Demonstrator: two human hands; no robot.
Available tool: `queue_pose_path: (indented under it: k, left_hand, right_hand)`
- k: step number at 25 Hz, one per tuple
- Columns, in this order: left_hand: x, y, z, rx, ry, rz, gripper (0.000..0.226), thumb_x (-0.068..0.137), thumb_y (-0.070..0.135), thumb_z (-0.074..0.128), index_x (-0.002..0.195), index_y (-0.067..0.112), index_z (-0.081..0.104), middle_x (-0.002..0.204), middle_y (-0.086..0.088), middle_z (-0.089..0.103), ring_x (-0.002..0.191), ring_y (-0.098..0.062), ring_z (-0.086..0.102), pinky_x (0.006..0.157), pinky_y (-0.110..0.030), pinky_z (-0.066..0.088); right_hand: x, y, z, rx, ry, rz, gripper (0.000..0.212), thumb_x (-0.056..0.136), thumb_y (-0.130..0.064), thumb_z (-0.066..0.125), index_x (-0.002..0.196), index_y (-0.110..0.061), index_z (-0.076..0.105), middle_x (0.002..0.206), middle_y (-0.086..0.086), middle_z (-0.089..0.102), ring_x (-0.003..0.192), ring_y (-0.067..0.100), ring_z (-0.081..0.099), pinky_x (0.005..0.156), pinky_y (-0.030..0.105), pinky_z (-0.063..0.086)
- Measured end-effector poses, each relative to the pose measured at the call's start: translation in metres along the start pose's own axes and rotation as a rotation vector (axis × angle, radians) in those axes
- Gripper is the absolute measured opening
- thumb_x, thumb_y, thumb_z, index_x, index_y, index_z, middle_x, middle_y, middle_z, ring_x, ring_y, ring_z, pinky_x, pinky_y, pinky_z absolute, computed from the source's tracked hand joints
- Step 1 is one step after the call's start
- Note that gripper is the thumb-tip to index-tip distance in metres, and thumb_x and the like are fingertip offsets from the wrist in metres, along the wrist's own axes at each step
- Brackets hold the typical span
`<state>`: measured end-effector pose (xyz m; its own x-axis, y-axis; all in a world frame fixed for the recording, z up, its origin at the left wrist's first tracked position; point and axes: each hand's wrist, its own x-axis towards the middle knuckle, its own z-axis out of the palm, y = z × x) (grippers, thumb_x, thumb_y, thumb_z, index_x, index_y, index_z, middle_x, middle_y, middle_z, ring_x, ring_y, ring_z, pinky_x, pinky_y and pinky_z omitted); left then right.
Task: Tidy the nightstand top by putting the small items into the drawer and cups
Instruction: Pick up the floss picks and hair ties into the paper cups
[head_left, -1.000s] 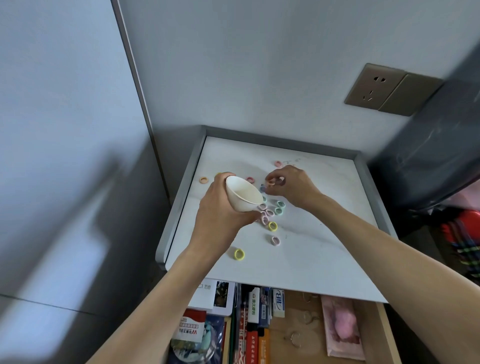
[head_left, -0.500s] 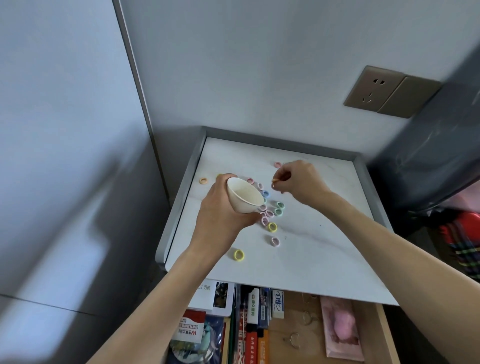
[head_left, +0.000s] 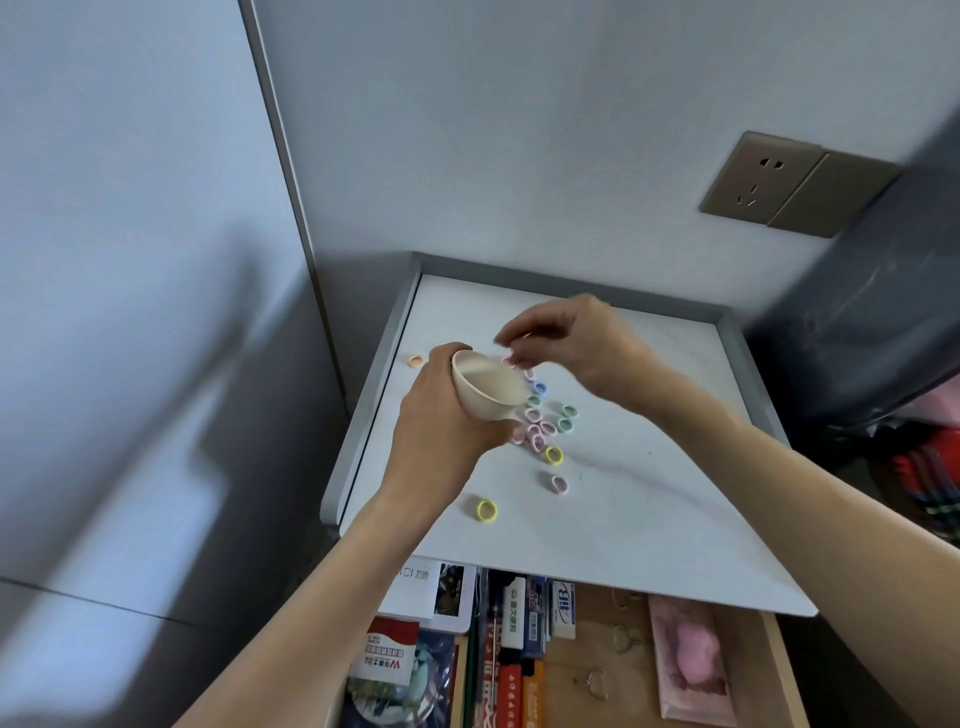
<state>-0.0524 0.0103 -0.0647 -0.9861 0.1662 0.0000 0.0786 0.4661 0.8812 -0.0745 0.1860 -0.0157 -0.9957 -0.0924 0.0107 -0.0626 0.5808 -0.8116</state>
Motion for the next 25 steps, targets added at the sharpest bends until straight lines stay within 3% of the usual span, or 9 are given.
queue_pose_path:
  k: [3, 5, 7, 9, 12, 16, 20, 22, 25]
  left_hand:
    - [-0.001, -0.004, -0.004, -0.054, 0.025, 0.032, 0.069, 0.064, 0.025, 0.09, 0.117, 0.031, 0.046, 0.106, 0.01, 0.058, 0.097, -0.015, 0.057, 0.07, -0.027, 0.05]
    - [-0.001, -0.004, -0.007, -0.076, 0.026, 0.04, 0.069, 0.064, 0.024, 0.09, 0.114, 0.033, 0.044, 0.107, 0.01, 0.057, 0.098, -0.014, 0.056, 0.069, -0.023, 0.049]
    - [0.0, -0.004, -0.008, -0.094, 0.02, 0.028, 0.07, 0.063, 0.024, 0.091, 0.115, 0.034, 0.044, 0.108, 0.01, 0.057, 0.1, -0.015, 0.056, 0.071, -0.025, 0.051]
    - [0.001, -0.005, -0.009, -0.109, 0.023, 0.023, 0.073, 0.062, 0.025, 0.091, 0.118, 0.033, 0.046, 0.109, 0.008, 0.058, 0.101, -0.016, 0.057, 0.076, -0.035, 0.055]
    - [0.002, -0.006, -0.009, -0.114, 0.03, 0.02, 0.076, 0.061, 0.026, 0.092, 0.122, 0.032, 0.047, 0.111, 0.006, 0.058, 0.101, -0.016, 0.058, 0.08, -0.04, 0.056]
    - [0.0, -0.007, -0.008, -0.125, 0.03, 0.015, 0.075, 0.061, 0.027, 0.092, 0.12, 0.033, 0.046, 0.11, 0.006, 0.058, 0.1, -0.017, 0.059, 0.077, -0.043, 0.057]
    - [0.002, -0.008, -0.009, -0.125, 0.045, 0.008, 0.074, 0.061, 0.026, 0.093, 0.118, 0.032, 0.047, 0.108, 0.008, 0.059, 0.1, -0.016, 0.059, 0.079, -0.042, 0.057]
    - [0.003, -0.008, -0.01, -0.115, 0.047, 0.01, 0.073, 0.061, 0.026, 0.093, 0.118, 0.031, 0.047, 0.106, 0.009, 0.059, 0.099, -0.016, 0.059, 0.079, -0.042, 0.057]
    - [0.004, -0.01, -0.012, -0.113, 0.046, 0.014, 0.073, 0.061, 0.026, 0.093, 0.116, 0.033, 0.046, 0.106, 0.009, 0.059, 0.099, -0.016, 0.059, 0.077, -0.043, 0.057]
  right_hand:
    - [0.026, 0.059, -0.017, -0.2, 0.273, 0.195, 0.016, 0.092, -0.019, 0.062, 0.104, -0.022, 0.072, 0.099, 0.001, 0.073, 0.091, 0.019, 0.069, 0.082, 0.027, 0.05]
    - [0.035, 0.092, -0.017, -0.421, 0.19, 0.308, 0.03, 0.095, -0.032, 0.058, 0.123, -0.021, 0.065, 0.125, 0.003, 0.064, 0.114, 0.023, 0.059, 0.088, 0.025, 0.04]
    - [0.039, 0.107, -0.01, -0.45, 0.1, 0.327, 0.04, 0.095, -0.037, 0.057, 0.132, -0.02, 0.059, 0.139, 0.003, 0.054, 0.128, 0.023, 0.047, 0.099, 0.025, 0.032]
    - [0.04, 0.104, 0.001, -0.414, 0.074, 0.256, 0.039, 0.092, -0.038, 0.063, 0.128, -0.022, 0.062, 0.135, 0.0, 0.054, 0.124, 0.02, 0.046, 0.102, 0.025, 0.029]
    - [0.039, 0.098, 0.02, -0.461, 0.021, 0.138, 0.032, 0.083, -0.033, 0.073, 0.112, -0.021, 0.07, 0.109, -0.008, 0.055, 0.097, 0.01, 0.052, 0.086, 0.021, 0.036]
    - [0.042, 0.098, 0.027, -0.396, 0.185, 0.14, 0.01, 0.088, -0.023, 0.068, 0.097, -0.02, 0.071, 0.102, -0.006, 0.064, 0.079, 0.007, 0.06, 0.064, 0.013, 0.04]
    - [0.063, 0.089, 0.026, -0.434, 0.006, 0.095, 0.033, 0.097, -0.017, 0.052, 0.129, -0.019, 0.059, 0.134, -0.001, 0.056, 0.109, 0.013, 0.057, 0.085, 0.019, 0.039]
    - [0.068, 0.086, 0.027, -0.481, -0.104, 0.068, 0.031, 0.097, -0.02, 0.053, 0.126, -0.02, 0.063, 0.133, 0.0, 0.056, 0.112, 0.017, 0.056, 0.091, 0.023, 0.041]
    - [0.055, 0.087, 0.023, -0.527, -0.103, -0.028, 0.023, 0.091, -0.019, 0.064, 0.114, -0.02, 0.07, 0.117, -0.001, 0.061, 0.104, 0.015, 0.057, 0.092, 0.022, 0.042]
